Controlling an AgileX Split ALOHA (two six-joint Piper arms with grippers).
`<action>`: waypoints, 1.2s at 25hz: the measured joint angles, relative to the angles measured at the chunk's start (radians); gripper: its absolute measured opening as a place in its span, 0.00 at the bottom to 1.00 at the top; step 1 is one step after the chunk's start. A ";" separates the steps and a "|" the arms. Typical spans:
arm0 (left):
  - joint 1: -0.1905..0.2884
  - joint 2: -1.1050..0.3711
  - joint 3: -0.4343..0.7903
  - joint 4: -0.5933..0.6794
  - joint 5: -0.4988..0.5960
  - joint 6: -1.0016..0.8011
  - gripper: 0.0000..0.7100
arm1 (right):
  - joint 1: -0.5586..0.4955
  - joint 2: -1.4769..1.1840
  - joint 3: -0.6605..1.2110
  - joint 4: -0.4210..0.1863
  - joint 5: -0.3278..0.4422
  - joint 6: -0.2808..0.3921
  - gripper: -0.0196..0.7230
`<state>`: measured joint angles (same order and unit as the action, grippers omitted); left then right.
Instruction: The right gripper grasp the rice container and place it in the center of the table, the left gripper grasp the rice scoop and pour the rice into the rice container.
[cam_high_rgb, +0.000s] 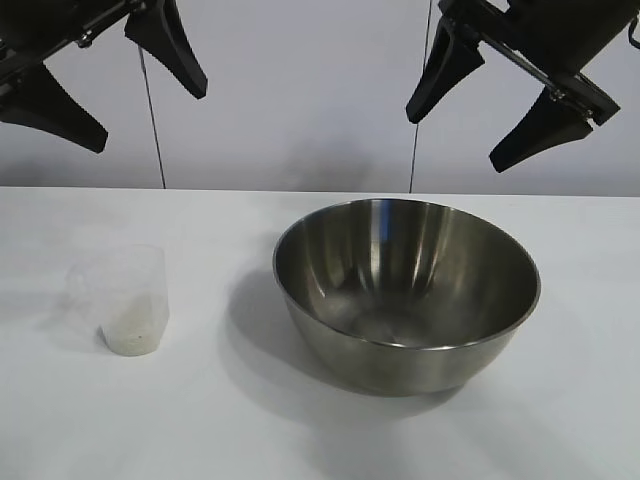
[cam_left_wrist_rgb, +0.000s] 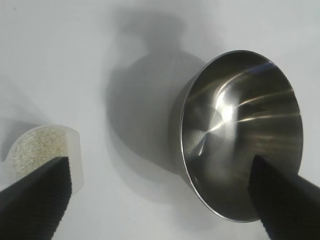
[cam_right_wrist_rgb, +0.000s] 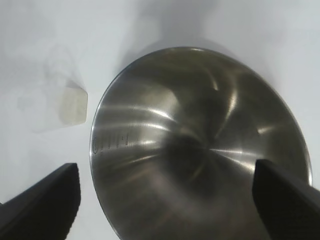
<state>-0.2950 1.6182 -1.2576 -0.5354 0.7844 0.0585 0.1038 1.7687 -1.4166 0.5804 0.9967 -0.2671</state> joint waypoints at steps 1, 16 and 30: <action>0.000 0.000 0.000 0.000 0.000 0.000 0.98 | 0.000 0.000 0.000 0.000 0.000 0.000 0.89; 0.000 0.000 0.000 0.000 0.000 0.000 0.98 | -0.001 0.000 0.064 -0.410 -0.046 0.117 0.89; 0.000 0.000 0.000 0.000 -0.001 0.000 0.98 | 0.019 0.132 0.249 -0.296 -0.290 0.081 0.89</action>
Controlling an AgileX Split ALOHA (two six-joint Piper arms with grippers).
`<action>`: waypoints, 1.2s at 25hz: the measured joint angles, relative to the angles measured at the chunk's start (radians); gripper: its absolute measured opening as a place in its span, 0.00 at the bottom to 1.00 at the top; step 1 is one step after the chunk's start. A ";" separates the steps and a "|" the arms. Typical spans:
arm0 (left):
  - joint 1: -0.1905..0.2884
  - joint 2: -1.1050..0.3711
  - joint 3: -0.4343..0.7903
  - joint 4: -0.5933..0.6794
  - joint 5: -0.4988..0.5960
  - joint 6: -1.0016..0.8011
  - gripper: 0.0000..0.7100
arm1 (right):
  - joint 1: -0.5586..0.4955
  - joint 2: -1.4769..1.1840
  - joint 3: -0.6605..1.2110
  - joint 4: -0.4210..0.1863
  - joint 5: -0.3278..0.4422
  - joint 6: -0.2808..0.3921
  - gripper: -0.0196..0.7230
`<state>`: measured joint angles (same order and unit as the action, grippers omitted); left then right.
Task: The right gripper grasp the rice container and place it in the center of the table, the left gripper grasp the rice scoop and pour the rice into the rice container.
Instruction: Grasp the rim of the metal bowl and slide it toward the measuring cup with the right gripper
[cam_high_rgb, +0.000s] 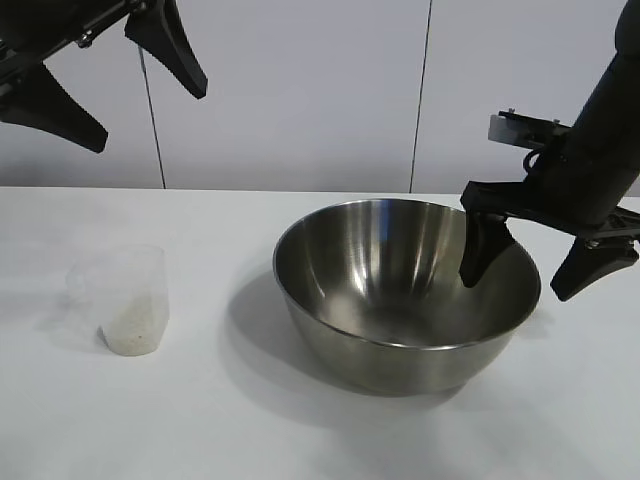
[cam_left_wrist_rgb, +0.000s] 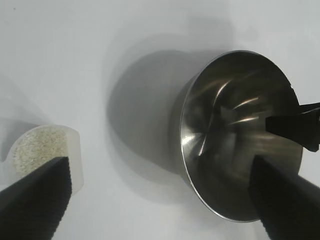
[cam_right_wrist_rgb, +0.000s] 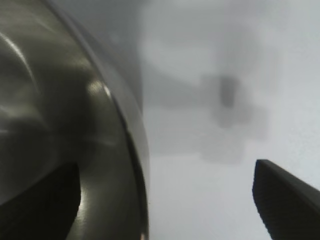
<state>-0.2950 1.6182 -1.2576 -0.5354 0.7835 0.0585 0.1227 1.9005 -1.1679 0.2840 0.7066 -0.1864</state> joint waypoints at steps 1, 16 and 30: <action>0.000 0.000 0.000 0.000 0.000 0.000 0.98 | 0.008 0.007 0.000 0.002 -0.006 0.000 0.88; 0.000 0.000 0.000 0.000 -0.004 0.000 0.98 | 0.036 0.040 0.000 0.021 -0.016 0.020 0.05; 0.000 0.000 0.000 0.000 -0.005 0.000 0.98 | 0.036 -0.059 0.005 0.159 0.032 -0.067 0.04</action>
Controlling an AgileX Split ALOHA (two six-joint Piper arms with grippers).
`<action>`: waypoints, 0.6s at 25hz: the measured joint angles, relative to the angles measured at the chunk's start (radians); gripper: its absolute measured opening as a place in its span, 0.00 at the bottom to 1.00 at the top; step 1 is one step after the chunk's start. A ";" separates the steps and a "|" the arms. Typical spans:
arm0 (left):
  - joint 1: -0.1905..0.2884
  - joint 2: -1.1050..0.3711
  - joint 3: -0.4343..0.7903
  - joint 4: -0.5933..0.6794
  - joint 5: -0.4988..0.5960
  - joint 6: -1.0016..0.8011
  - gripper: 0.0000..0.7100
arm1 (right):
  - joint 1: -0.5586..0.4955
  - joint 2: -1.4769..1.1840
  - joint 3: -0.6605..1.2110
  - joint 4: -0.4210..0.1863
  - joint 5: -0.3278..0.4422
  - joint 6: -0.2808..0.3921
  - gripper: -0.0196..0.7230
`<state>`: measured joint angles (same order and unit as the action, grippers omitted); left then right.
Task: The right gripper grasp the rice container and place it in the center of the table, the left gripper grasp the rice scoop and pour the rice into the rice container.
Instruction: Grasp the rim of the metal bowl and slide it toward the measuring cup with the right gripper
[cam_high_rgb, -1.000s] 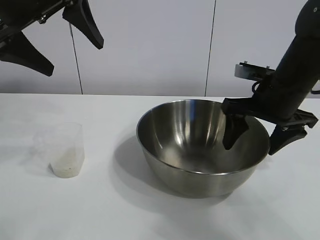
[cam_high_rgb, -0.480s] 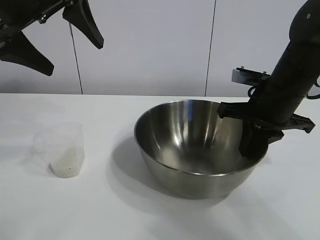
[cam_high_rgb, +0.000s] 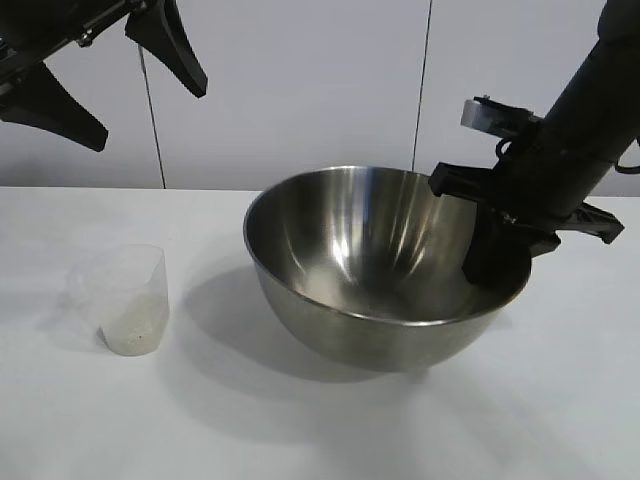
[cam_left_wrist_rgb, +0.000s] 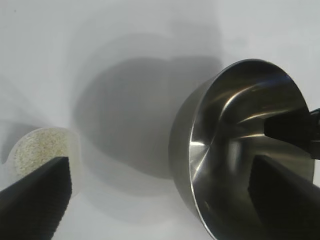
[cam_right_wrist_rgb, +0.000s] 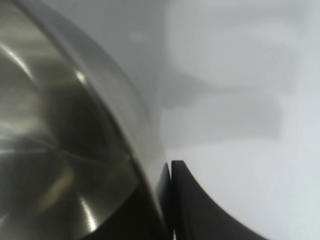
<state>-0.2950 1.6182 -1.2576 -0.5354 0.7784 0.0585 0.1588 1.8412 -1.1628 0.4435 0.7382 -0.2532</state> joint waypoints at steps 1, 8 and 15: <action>0.000 0.000 0.000 0.000 0.000 0.000 0.98 | 0.000 -0.001 0.000 0.005 0.000 -0.001 0.04; 0.000 0.000 0.000 0.000 -0.001 0.000 0.98 | 0.042 0.006 0.000 0.013 -0.020 -0.002 0.04; 0.000 0.000 0.000 0.000 -0.001 0.000 0.98 | 0.107 0.047 -0.002 0.018 -0.060 0.014 0.04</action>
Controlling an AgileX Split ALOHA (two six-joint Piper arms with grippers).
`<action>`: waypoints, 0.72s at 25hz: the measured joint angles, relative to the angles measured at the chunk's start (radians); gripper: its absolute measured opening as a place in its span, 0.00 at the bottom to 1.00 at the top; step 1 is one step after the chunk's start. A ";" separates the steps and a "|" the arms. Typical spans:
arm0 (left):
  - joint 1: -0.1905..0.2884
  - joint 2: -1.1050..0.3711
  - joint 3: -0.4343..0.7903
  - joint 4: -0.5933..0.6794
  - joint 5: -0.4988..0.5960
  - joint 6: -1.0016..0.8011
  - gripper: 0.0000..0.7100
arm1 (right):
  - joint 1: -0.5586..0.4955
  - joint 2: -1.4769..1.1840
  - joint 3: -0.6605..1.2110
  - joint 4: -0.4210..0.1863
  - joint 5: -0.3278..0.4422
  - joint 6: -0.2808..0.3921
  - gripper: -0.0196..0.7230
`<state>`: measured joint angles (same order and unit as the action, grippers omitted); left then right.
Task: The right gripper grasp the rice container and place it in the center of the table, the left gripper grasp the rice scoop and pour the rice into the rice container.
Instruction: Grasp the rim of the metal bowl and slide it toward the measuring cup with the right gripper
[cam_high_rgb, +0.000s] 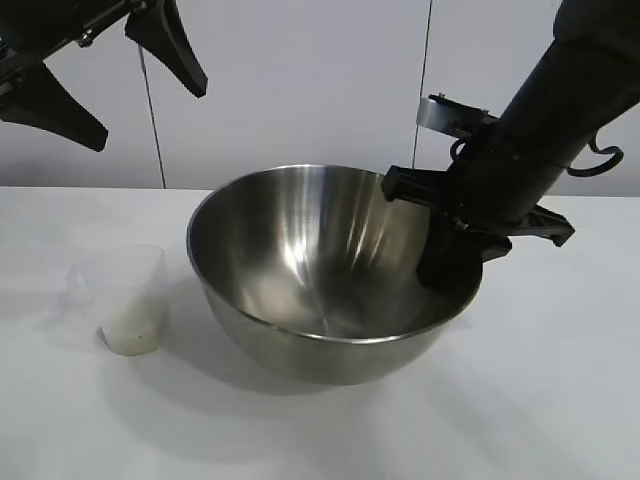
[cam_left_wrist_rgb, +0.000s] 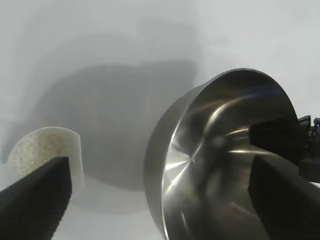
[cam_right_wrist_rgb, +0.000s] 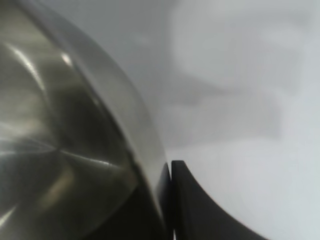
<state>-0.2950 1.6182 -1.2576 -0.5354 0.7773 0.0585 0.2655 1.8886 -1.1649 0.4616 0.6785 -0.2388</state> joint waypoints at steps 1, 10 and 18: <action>0.000 0.000 0.000 0.000 0.000 0.000 0.98 | 0.000 0.014 -0.001 0.000 -0.002 0.001 0.04; 0.000 0.000 0.000 0.000 0.000 0.000 0.98 | 0.000 0.047 -0.006 -0.001 -0.024 0.002 0.04; 0.000 0.000 0.000 0.000 0.000 0.000 0.98 | 0.000 0.047 -0.016 0.002 -0.018 0.003 0.41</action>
<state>-0.2950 1.6182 -1.2576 -0.5354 0.7773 0.0585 0.2651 1.9359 -1.1807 0.4638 0.6608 -0.2355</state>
